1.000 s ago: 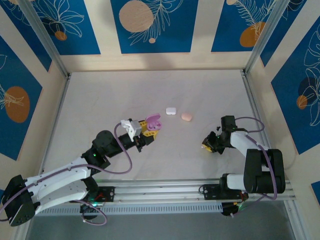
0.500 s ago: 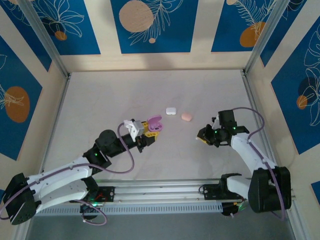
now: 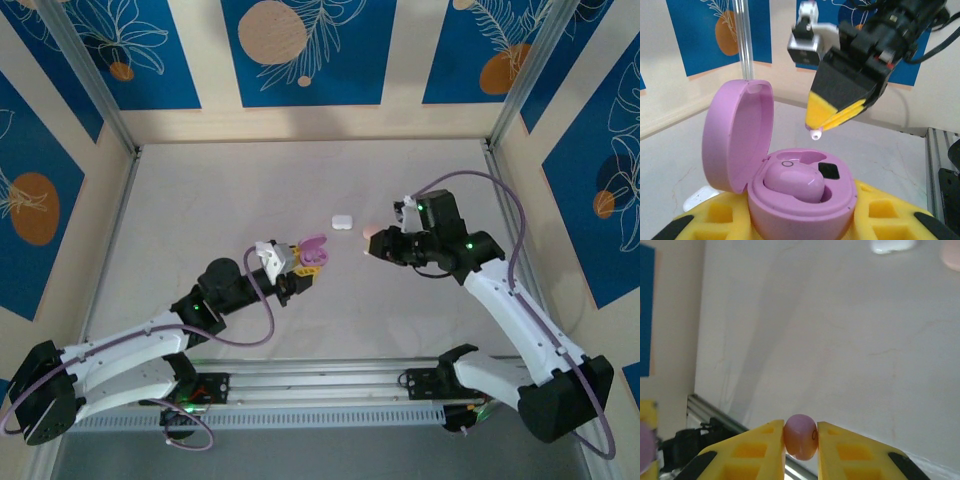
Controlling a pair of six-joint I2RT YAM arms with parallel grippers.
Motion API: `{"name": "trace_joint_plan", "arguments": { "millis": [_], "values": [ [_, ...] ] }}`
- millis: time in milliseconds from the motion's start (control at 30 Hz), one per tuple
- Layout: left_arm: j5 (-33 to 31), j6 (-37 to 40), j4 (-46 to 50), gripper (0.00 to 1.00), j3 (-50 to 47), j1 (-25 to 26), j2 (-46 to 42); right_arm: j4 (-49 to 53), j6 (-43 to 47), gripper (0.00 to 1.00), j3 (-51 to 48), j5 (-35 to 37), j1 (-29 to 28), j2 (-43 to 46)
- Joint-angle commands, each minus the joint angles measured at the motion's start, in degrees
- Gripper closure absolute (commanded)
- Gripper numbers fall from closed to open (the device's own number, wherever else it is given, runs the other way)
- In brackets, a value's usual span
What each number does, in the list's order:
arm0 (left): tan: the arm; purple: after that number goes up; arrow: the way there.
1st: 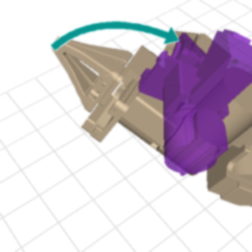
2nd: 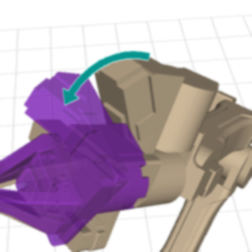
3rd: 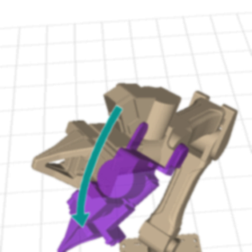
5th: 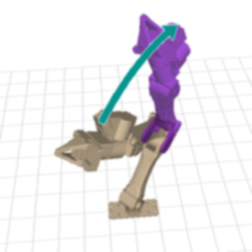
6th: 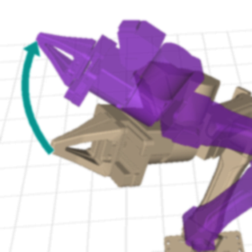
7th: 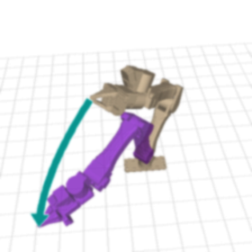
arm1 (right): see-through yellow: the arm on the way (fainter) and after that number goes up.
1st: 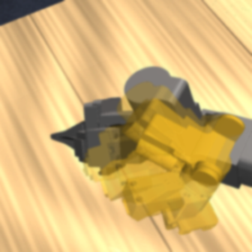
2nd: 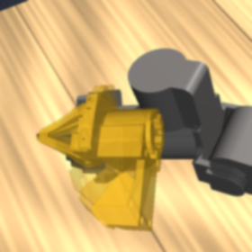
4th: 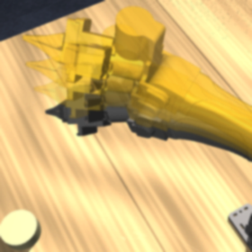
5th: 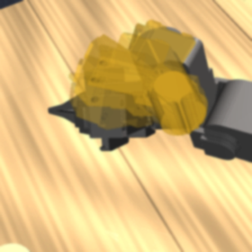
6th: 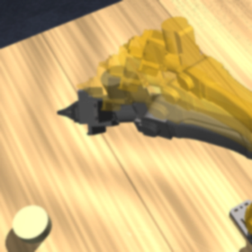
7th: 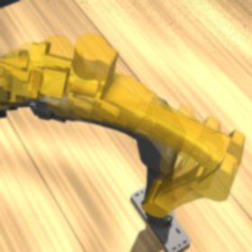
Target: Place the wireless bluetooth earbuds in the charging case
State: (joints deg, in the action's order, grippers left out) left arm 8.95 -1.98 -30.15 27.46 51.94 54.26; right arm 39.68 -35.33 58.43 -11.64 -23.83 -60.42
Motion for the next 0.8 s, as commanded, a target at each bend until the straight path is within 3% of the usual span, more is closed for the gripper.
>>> {"name": "trace_joint_plan", "arguments": {
  "millis": [0, 467, 767],
  "values": [
    [0.98, 1.54, 0.79, 0.68, 1.54, 0.68, 0.07, 3.60, 3.05, 0.78, 4.21, 2.41, -3.79, 1.18],
    [2.16, 1.98, 0.82, 0.68, 2.07, 0.62, 0.57, 3.78, 8.99, 0.78, 10.94, 5.44, -15.37, 0.41],
    [3.18, 1.89, 0.53, 0.68, 2.33, 0.62, 0.54, 4.28, 10.85, 0.78, 13.26, 7.96, -19.03, -2.19]
  ]
}}
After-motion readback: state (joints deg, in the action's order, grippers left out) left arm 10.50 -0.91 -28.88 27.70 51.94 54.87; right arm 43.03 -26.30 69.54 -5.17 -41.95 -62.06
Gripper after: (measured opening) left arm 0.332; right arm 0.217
